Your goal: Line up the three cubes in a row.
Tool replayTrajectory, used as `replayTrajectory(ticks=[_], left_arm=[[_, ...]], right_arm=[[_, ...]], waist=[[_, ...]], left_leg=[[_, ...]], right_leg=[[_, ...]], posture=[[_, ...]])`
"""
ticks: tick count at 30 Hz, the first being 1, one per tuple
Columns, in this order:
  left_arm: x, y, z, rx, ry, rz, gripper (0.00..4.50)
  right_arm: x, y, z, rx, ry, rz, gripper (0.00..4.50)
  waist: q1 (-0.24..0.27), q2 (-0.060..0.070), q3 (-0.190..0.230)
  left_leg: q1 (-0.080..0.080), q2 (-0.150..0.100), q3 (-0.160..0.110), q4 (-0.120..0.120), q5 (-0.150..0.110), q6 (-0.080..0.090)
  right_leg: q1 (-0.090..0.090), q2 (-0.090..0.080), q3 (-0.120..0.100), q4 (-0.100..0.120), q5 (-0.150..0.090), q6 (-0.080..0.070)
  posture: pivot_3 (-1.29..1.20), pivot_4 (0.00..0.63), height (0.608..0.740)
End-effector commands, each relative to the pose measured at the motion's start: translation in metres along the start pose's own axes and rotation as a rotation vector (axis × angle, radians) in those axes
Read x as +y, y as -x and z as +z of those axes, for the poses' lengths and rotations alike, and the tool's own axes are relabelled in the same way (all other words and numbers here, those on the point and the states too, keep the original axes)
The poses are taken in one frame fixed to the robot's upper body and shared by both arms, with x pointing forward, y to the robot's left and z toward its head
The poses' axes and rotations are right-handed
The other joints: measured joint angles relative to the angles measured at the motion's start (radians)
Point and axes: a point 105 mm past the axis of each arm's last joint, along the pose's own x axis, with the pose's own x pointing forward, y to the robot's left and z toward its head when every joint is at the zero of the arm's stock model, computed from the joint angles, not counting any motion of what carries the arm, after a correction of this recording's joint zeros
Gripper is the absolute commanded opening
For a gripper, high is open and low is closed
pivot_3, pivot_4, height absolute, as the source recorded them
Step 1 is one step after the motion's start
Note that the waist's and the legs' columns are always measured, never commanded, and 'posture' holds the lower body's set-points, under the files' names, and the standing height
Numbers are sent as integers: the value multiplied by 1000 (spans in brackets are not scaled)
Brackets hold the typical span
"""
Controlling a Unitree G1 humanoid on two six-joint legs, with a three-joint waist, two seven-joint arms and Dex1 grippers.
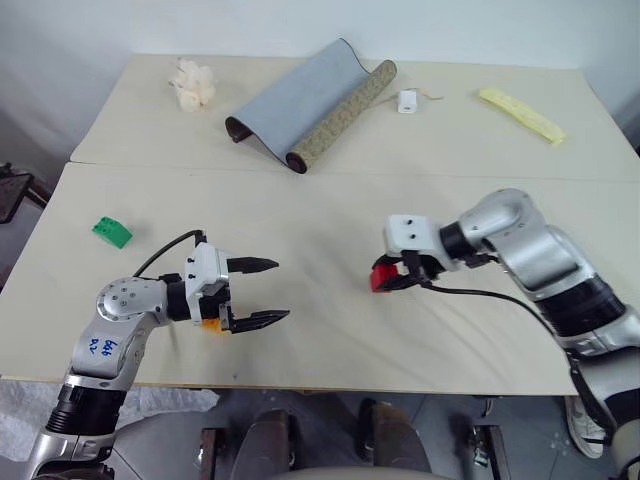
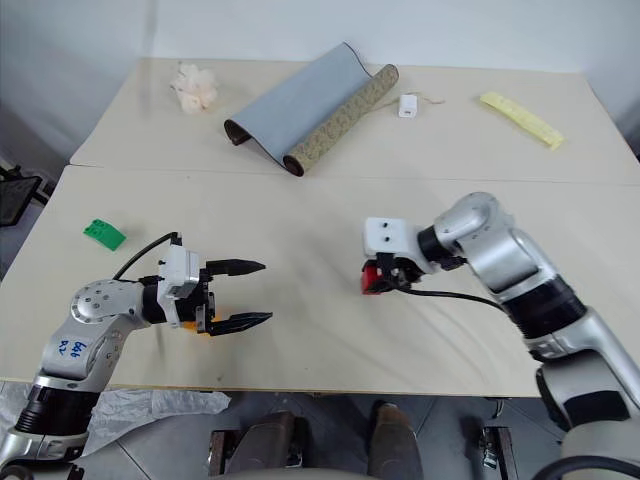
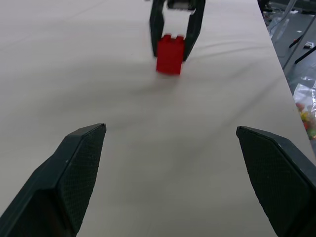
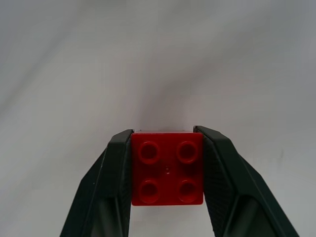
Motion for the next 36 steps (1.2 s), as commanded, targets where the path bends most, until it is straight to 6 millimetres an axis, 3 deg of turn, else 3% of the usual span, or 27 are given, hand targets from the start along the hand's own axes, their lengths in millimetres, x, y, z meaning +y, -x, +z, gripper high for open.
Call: replayTrajectory(ticks=[1, 6, 11, 18, 20, 21, 23, 26, 29, 33, 36], left_arm=[[0, 4, 3, 6, -33, 8, 4500], [1, 3, 3, 6, -33, 14, 4500], [1, 3, 3, 9, -39, 13, 4500], [5, 10, 3, 21, -18, 23, 4500], [9, 14, 3, 17, -23, 50, 4500], [12, 19, 4, 10, -30, 80, 4500], [17, 28, 9, -23, -20, 140, 4500], [23, 44, 14, -64, -18, 224, 4500], [23, 75, 9, -70, 57, 314, 4500], [24, 127, 0, -76, 60, 556, 4500], [15, 161, -16, -40, 108, 708, 4500]], right_arm=[[-17, 4, 4, 32, 49, -59, 1483], [-32, -2, 7, 61, 81, -77, 1483], [-33, -12, 12, 53, 90, -55, 1483], [-37, -8, 22, -35, 96, -64, 3874], [-40, 5, 26, -92, 102, -84, 4464], [-40, 15, 29, -167, 131, -96, 4488], [-31, 34, 34, -314, 207, -90, 4488], [-21, 55, 31, -487, 147, -87, 4488], [2, 77, 20, -660, 95, -52, 4488], [17, 82, -11, -721, -22, -132, 4488], [18, 87, -29, -792, -3, -256, 4488]], waist=[[-5, 0, 0], [-14, 0, 0], [-27, 0, 0], [-30, 0, 0], [-28, 0, 0], [-26, 0, 0], [-24, 0, 0], [-24, -1, 0], [-26, -1, 0], [-27, -1, 1], [-27, -1, 1]], left_leg=[[0, 0, 0, 0, 0, 0], [1, 1, 0, 0, 0, 0], [1, 1, 0, 1, 0, 0], [1, 1, 0, 1, 0, -1], [1, 1, 0, 1, 0, 0], [1, 1, 0, 1, 0, 0], [1, 1, 0, 1, 0, 0], [1, 1, -2, 1, 0, 0], [1, 1, -2, 1, 0, 0], [2, 2, 0, -1, 0, 0], [4, 2, 1, -1, 0, -1]], right_leg=[[0, 0, 0, 0, 0, 0], [0, 0, 0, 1, 0, 0], [0, 0, 0, 2, 0, 0], [0, 0, 0, 4, -1, -1], [0, 0, 0, 3, -1, -1], [0, 0, 0, 3, -1, -1], [0, 0, 0, 3, -1, -1], [1, 0, -1, 2, -1, -1], [2, 0, -2, 2, -1, -1], [1, 0, -2, 1, -1, -1], [2, 0, -1, 2, -1, -1]], posture=[[0, 150, 740], [0, 150, 740], [0, 150, 740], [0, 150, 740], [0, 150, 740], [0, 150, 740], [0, 150, 740], [0, 150, 740], [0, 150, 740], [0, 150, 740], [0, 150, 740]])
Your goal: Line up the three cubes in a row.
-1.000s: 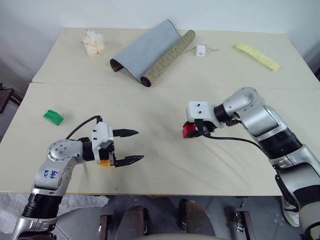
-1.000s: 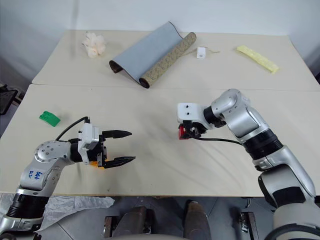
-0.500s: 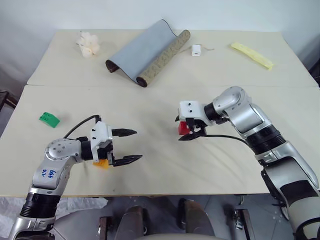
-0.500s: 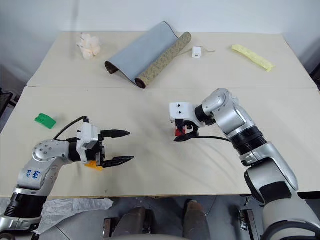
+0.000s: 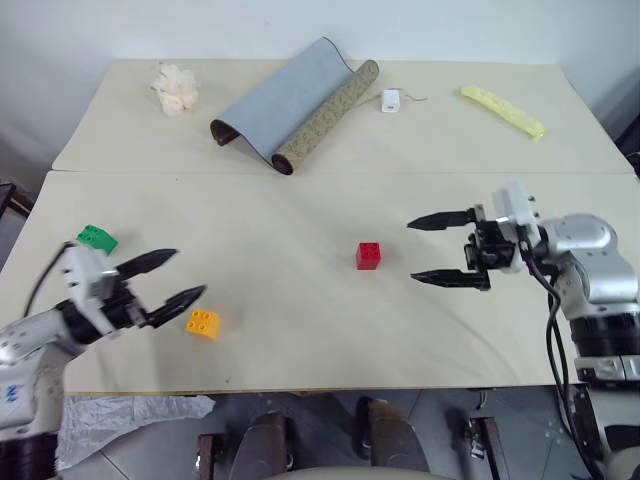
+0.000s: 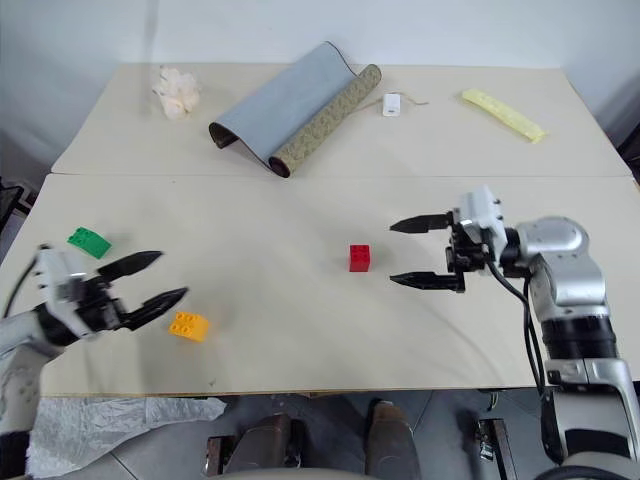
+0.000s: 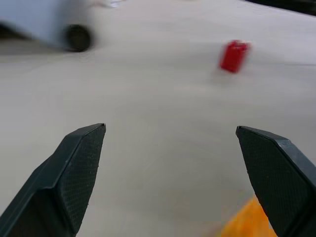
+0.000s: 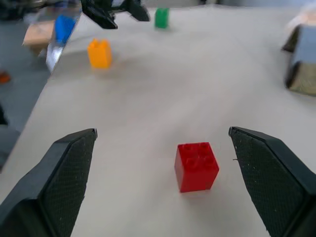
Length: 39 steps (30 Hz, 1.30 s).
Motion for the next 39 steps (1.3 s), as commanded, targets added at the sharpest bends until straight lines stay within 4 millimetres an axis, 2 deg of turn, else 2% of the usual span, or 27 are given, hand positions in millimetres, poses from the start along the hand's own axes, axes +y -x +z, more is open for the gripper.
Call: replayTrajectory(ticks=[1, 5, 7, 9, 13, 16, 19, 21, 25, 29, 33, 35, 39], left_arm=[[16, 36, -5, -1, 13, 166, 4500], [25, 82, -25, 48, 77, 340, 4500], [33, 111, -36, 41, 111, 493, 4500], [30, 136, -44, 37, 127, 620, 4500], [17, 149, -50, -7, 162, 729, 4500], [5, 156, -62, 0, 192, 766, 4500], [-6, 153, -64, -5, 206, 757, 4500], [-3, 145, -58, -33, 198, 742, 4500], [32, 107, -30, -100, 147, 676, 4500], [61, 87, -20, -96, 131, 662, 4500], [90, 61, -22, -26, 136, 597, 4500], [108, 57, -23, 4, 121, 623, 4500], [123, 44, -23, 3, 128, 602, 4500]], right_arm=[[-2, 16, 5, -81, 105, -58, 4488], [3, 21, -5, -91, 55, -76, 4488], [6, 19, -7, -113, 27, -90, 4488], [11, 17, -12, -138, 17, -101, 4488], [21, 7, -15, -152, 46, -67, 4488], [25, 1, -11, -178, 75, -59, 4488], [27, -6, -1, -220, 100, -58, 4488], [28, -8, 1, -229, 99, -56, 4488], [25, -16, 14, -329, 55, -81, 4488], [28, -25, 19, -351, 43, -58, 4488], [32, -37, 23, -361, 42, -25, 4488], [33, -40, 25, -362, 48, -17, 4488], [34, -41, 24, -366, 41, -25, 4488]], waist=[[0, 0, 0], [1, 0, 0], [4, 0, 0], [3, 0, 0], [5, -1, 0], [7, -1, 0], [5, -1, -1], [8, -1, -1], [31, -2, -1], [26, -1, -1], [24, -1, -1], [21, -1, -1], [18, -2, -1]], left_leg=[[1, 0, 1, 0, 0, 0], [1, 0, 1, 0, 0, 0], [1, 0, 0, 0, 0, 0], [1, 0, 0, 0, 0, 0], [1, 0, 0, 0, -2, 1], [1, 1, 0, 1, -2, 1], [2, 1, -3, 1, -2, 0], [2, 1, -7, 1, -3, 0], [2, 1, -9, 2, -3, 0], [1, 1, -11, 6, -3, 0], [1, -1, -10, 5, -4, 0], [1, 0, -5, 5, -4, 0], [1, 0, 1, 5, -4, 0]], right_leg=[[0, 0, 0, 0, 0, 0], [0, -1, 1, 1, 0, 0], [0, -1, 0, 1, 0, 0], [0, -1, 0, 1, 0, 0], [0, -2, 1, 0, 0, 0], [0, -2, 1, 1, 0, 0], [0, -2, 1, 1, 0, 0], [0, -2, 1, 1, 0, -1], [0, -2, 1, 3, 0, -1], [0, -3, 1, 8, -1, -3], [-1, -1, 0, 8, -1, -3], [-2, 0, -1, 8, -1, -3], [-2, 0, -1, 9, -1, -3]], posture=[[0, 150, 740], [0, 150, 740], [0, 150, 740], [0, 150, 740], [0, 150, 740], [0, 150, 740], [0, 150, 740], [0, 150, 740], [0, 150, 740], [0, 150, 740], [0, 150, 740], [0, 150, 740], [0, 150, 740]])
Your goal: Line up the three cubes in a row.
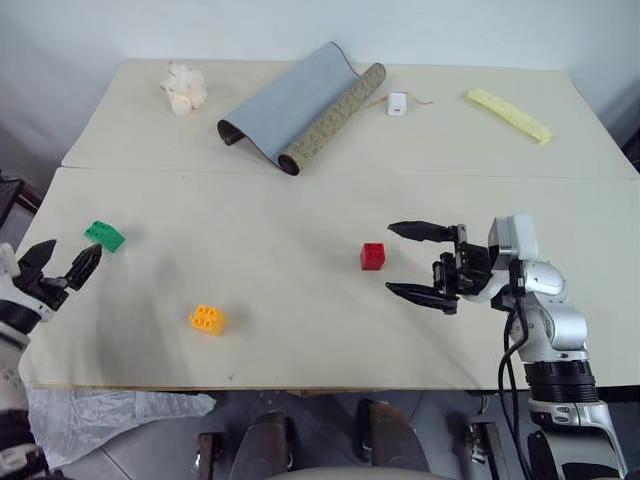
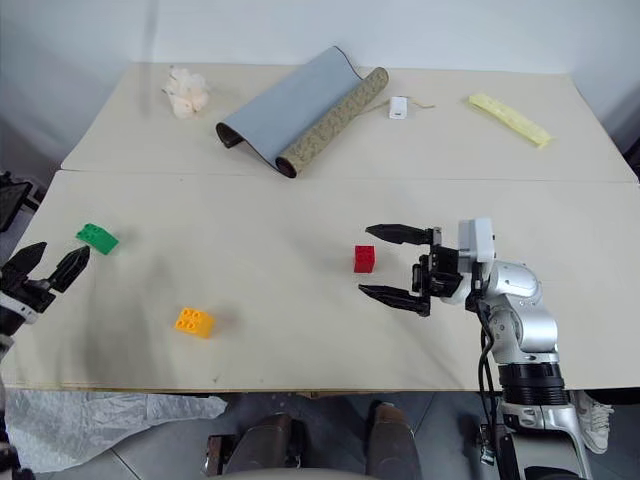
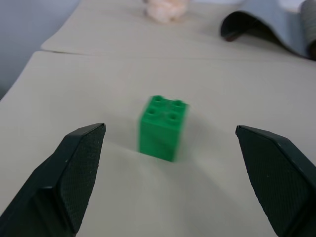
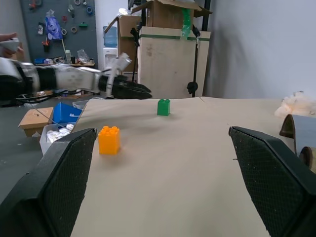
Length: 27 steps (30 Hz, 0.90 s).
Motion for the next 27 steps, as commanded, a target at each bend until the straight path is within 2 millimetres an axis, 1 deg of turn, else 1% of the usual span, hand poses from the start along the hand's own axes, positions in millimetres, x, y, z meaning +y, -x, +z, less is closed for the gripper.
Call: replayTrajectory(ticks=[1, 6, 9, 13, 16, 17, 19, 20, 22, 23, 26, 27], left_arm=[[4, -11, 1, 6, -32, -27, 4500], [1, -25, -3, 40, -57, -86, 4500], [6, -29, 0, 49, -81, -69, 3915], [2, -36, 6, 30, -99, -115, 2693], [1, -38, 1, 74, -106, -139, 1669], [0, -38, -3, 102, -92, -153, 1452], [-5, -40, 0, 116, -97, -205, 1453], [-7, -42, 5, 108, -110, -231, 1453], [-16, -49, 22, 62, -133, -298, 1453], [-24, -52, 31, 37, -153, -351, 1453], [-76, -69, 62, -58, -231, -641, 1453], [-92, -74, 69, -84, -250, -715, 1453]], right_arm=[[4, -2, 6, -21, 32, 0, 4488], [9, 0, 2, -13, 29, -14, 4488], [9, 2, 1, -10, 31, -28, 4500], [13, 8, -4, 1, 27, -65, 4500], [16, 11, -6, 13, 18, -76, 4500], [16, 12, -6, 17, 17, -78, 4500], [15, 15, -5, 24, 20, -89, 4500], [14, 17, -5, 28, 21, -95, 4500], [13, 22, -5, 42, 27, -107, 4500], [13, 26, -5, 50, 31, -114, 4500], [10, 42, -4, 91, 54, -158, 4500], [6, 48, -2, 106, 71, -184, 4500]], waist=[[0, 0, 0], [3, 0, 0], [3, -1, 0], [3, -1, 0], [3, -1, 0], [3, -1, 0], [4, -1, 0], [5, -1, 0], [10, -1, 0], [11, -2, 0], [17, -4, 0], [21, -4, 0]], left_leg=[[0, 0, 0, 0, 0, 0], [0, 0, 1, 0, 0, 0], [0, 0, 1, 0, 0, 0], [0, 0, 1, 0, 0, 0], [0, 0, 2, 0, 0, 0], [0, 0, 2, 0, 0, 0], [0, 0, 2, 1, 0, 0], [0, 0, 2, 1, 0, 0], [0, 0, 2, 1, 0, 0], [0, 0, 2, 1, 0, 0], [-2, 0, 1, 2, 0, 0], [-2, 0, 1, 2, 0, 0]], right_leg=[[0, 0, 0, 0, 0, 0], [0, 0, -2, 0, 0, 0], [0, 0, -3, 0, 0, 0], [0, 0, -4, 0, 0, 0], [0, 0, -4, 0, 0, 0], [0, 0, -4, 1, 0, 0], [0, 0, -4, 1, 0, 0], [0, 0, -4, 2, 0, 0], [0, 0, -4, 2, 0, 0], [0, -1, -4, 2, 0, 0], [0, -1, -6, 1, 0, 0], [0, -1, -6, 1, 0, 0]], posture=[[0, 150, 740], [0, 150, 740], [0, 150, 740], [0, 150, 740], [0, 150, 740], [0, 150, 740], [0, 150, 740], [0, 150, 740], [0, 150, 740], [0, 150, 740], [0, 150, 740], [0, 150, 740]])
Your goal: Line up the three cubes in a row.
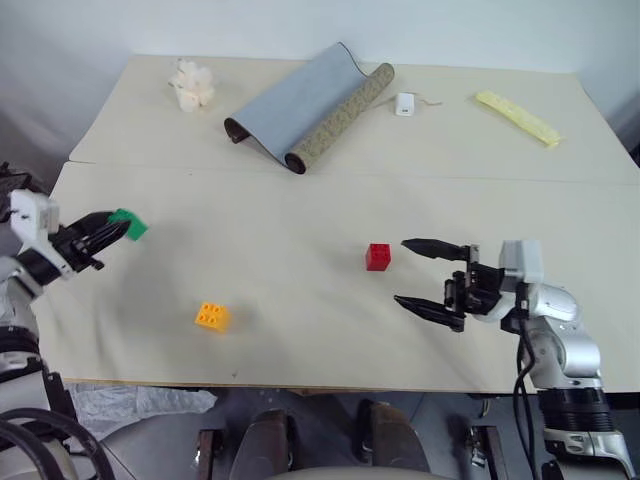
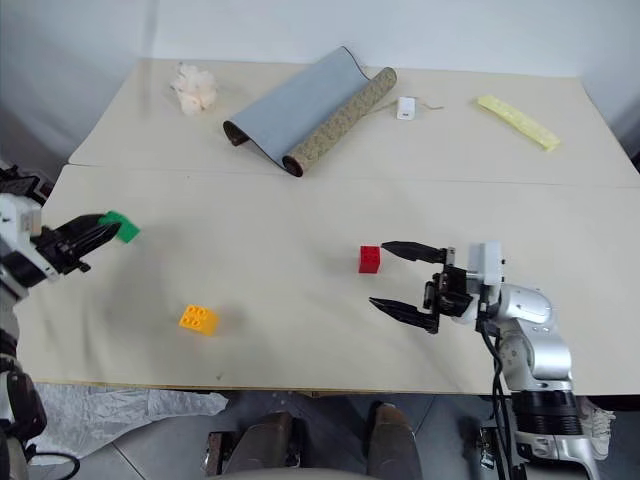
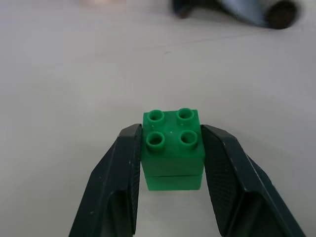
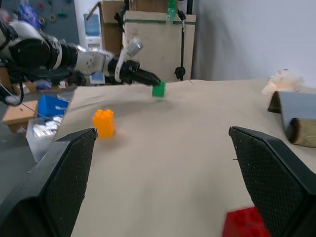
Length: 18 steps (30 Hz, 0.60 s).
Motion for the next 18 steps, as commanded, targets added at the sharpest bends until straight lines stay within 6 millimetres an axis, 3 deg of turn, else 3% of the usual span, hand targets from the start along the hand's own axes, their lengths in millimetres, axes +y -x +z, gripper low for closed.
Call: replayTrajectory(ticks=[1, 4, 8, 12, 18], left_arm=[[-38, -39, 47, -123, -136, -283, 1453], [-96, -76, 43, -69, -156, -617, 1453], [-146, -115, 40, -41, -173, -835, 1453], [-175, -144, 38, -17, -212, -890, 1453], [-205, -158, 26, 38, -229, -991, 1453]], right_arm=[[-14, 22, 10, 30, 81, -85, 4500], [-27, 39, 20, 59, 99, -143, 4500], [-20, 52, 17, 130, 75, -94, 4500], [-9, 54, 13, 163, 68, -60, 4500], [1, 53, 11, 158, 72, -109, 4500]], waist=[[6, 0, 0], [7, 1, 0], [-4, 0, 1], [-11, -4, 2], [-5, -3, 2]], left_leg=[[0, 0, 0, 1, 0, 0], [0, 0, 1, 1, 0, 0], [0, 0, 1, 0, 0, 1], [0, 0, 1, 0, 0, 1], [0, 1, 2, 1, 0, 1]], right_leg=[[0, 0, 0, 0, 0, 0], [0, 0, 0, 0, 0, 0], [0, 1, 0, -1, 0, 0], [0, 1, 0, -1, 0, 1], [0, 0, 0, -1, 0, 1]], posture=[[0, 150, 740], [0, 150, 740], [0, 150, 740], [0, 150, 740], [0, 150, 740]])
